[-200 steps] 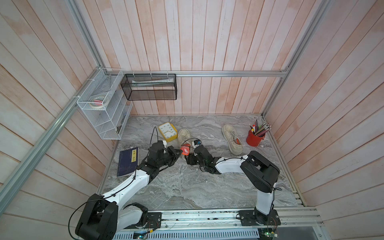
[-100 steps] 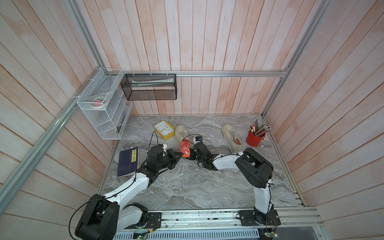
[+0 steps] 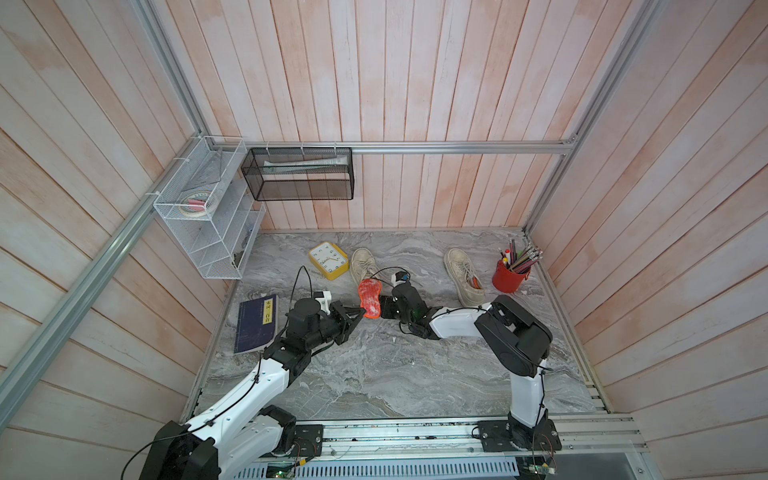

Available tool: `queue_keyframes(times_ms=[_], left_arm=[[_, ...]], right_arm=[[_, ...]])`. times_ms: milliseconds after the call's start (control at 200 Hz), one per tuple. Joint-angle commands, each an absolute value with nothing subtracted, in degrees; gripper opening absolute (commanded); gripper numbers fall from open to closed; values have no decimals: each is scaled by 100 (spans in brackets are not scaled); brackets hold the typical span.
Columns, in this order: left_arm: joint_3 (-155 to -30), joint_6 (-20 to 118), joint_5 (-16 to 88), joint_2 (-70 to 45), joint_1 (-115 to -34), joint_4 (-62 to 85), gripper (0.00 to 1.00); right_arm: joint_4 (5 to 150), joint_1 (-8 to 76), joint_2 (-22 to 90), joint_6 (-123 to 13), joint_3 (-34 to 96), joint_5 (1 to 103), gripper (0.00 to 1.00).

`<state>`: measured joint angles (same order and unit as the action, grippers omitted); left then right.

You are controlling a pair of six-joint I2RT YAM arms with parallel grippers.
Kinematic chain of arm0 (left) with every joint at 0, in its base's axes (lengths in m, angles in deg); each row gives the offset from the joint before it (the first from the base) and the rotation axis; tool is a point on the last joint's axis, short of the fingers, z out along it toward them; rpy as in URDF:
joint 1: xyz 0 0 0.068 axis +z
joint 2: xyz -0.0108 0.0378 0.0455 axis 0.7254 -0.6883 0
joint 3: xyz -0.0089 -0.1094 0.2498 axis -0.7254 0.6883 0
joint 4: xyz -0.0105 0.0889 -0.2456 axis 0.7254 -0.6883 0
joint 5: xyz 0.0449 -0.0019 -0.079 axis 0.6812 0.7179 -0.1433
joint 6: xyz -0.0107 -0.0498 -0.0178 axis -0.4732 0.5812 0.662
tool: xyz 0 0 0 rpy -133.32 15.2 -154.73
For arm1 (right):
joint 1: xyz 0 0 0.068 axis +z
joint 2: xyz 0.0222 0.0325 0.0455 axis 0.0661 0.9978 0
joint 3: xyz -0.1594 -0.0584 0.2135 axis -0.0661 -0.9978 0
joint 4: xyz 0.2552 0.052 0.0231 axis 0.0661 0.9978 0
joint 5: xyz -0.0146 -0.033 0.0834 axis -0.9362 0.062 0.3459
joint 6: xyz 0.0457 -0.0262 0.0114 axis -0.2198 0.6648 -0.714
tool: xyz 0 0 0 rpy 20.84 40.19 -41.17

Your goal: Remove the insole from the shoe

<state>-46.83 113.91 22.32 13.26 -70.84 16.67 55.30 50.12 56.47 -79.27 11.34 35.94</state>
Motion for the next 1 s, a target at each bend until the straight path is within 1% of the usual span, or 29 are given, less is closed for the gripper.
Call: queue_keyframes(times_ms=[0,120,190,240,335,415,510,605,665,735,805,990], left_arm=[[-4525,11521,2143,1191,-7102,1916,0],[-4518,11508,2095,1113,-7102,2020,0],[-4484,11513,2056,1091,-7111,2054,0],[-4470,11503,2033,1081,-7111,2049,0],[-4431,11505,2007,1109,-7117,1975,0],[-4388,11525,1990,1105,-7120,1949,0],[-4369,11526,1939,1031,-7129,1938,0],[-4382,11489,1902,947,-7132,1954,0],[-4393,11477,1886,915,-7143,1980,0],[-4441,11416,1825,834,-7140,1970,0],[-4507,11330,1780,763,-7145,1922,0],[-4518,11319,1777,711,-7145,1956,0]], right_arm=[[6041,4983,4921,-7751,646,3666,82],[6492,4976,4007,-7699,25,3788,82],[6991,4934,3556,-7774,-92,3960,79],[7551,4905,3312,-7997,82,3977,78],[8838,4790,3207,-8522,1020,4296,77],[9767,4747,3557,-8629,2009,4757,76],[10342,4782,4120,-8439,2955,5341,76],[10779,4863,4604,-8285,3663,5418,77],[11205,4917,4957,-8059,4166,5247,78],[12018,5062,5452,-7696,4925,4709,79],[12660,5170,5956,-7286,5666,4455,81],[13876,5357,6979,-6875,7292,3806,82]])
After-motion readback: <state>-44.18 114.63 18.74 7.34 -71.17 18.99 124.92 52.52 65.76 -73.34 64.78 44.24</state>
